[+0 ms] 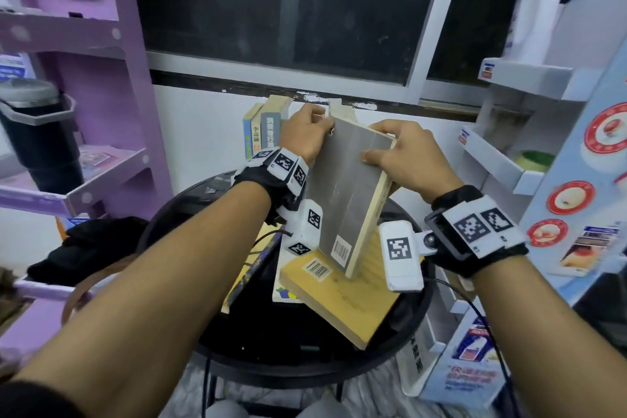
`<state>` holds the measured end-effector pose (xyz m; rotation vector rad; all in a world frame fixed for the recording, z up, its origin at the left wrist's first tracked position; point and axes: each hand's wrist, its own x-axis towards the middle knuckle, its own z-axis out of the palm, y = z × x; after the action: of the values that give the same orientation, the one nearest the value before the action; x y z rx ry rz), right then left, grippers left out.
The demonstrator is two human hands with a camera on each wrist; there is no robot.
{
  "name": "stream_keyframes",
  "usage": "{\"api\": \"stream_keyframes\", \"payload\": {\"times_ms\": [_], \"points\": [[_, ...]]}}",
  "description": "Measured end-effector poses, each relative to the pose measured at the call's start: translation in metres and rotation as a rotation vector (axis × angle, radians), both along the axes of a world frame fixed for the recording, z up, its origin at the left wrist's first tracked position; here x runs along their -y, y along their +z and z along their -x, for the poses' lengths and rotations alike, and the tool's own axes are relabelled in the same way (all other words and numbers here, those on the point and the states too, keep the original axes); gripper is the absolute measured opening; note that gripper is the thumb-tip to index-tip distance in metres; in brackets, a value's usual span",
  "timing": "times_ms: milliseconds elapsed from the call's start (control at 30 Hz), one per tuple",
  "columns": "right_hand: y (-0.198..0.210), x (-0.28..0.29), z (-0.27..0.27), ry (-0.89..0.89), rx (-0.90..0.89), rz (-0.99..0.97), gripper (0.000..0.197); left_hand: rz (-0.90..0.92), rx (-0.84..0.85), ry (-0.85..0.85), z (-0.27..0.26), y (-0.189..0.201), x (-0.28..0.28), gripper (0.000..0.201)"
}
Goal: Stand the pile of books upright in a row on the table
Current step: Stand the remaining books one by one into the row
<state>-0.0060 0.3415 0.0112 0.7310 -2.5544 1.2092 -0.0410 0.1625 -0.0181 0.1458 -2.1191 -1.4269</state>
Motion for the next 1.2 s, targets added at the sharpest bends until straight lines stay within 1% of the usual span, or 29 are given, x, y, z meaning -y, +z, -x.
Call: {"api": "stream_keyframes", "payload": {"times_ms": [100,200,267,333,467,567,833,900,967,1067,1200], "points": [[0.003,-0.019,0.006,-0.031,0.038,0.007,0.027,0.033,0.029,0.003,0.011,0.003,-0.013,0.036],[0.006,-0.034,0.013,-0.066,0.057,0.012,0.027,0.137,0.060,0.033,0.022,0.005,-0.020,0.039],[0.006,-0.040,0.019,-0.091,0.048,0.005,0.029,0.158,0.061,0.034,0.029,0.005,-0.022,0.041],[0.006,-0.043,0.027,-0.113,0.022,-0.003,0.026,0.171,0.073,0.030,0.036,0.006,-0.024,0.045],[0.001,-0.038,0.043,-0.166,-0.012,-0.004,0.027,0.266,0.102,0.073,0.052,0.009,-0.021,0.050],[-0.004,-0.029,0.056,-0.204,-0.044,-0.021,0.028,0.273,0.127,0.042,0.067,0.009,-0.015,0.054],[-0.010,-0.009,0.088,-0.250,-0.114,-0.089,0.029,0.467,0.213,0.036,0.099,0.007,-0.001,0.059],[-0.010,-0.005,0.095,-0.265,-0.128,-0.116,0.025,0.506,0.226,0.018,0.105,0.008,0.003,0.060],[-0.009,-0.002,0.101,-0.276,-0.138,-0.155,0.023,0.537,0.240,-0.012,0.109,0.006,0.005,0.064],[-0.008,0.001,0.111,-0.281,-0.131,-0.206,0.024,0.560,0.224,-0.026,0.112,0.000,0.006,0.074],[-0.009,0.002,0.121,-0.295,-0.126,-0.200,0.025,0.610,0.191,-0.025,0.116,-0.004,0.009,0.065]]}}
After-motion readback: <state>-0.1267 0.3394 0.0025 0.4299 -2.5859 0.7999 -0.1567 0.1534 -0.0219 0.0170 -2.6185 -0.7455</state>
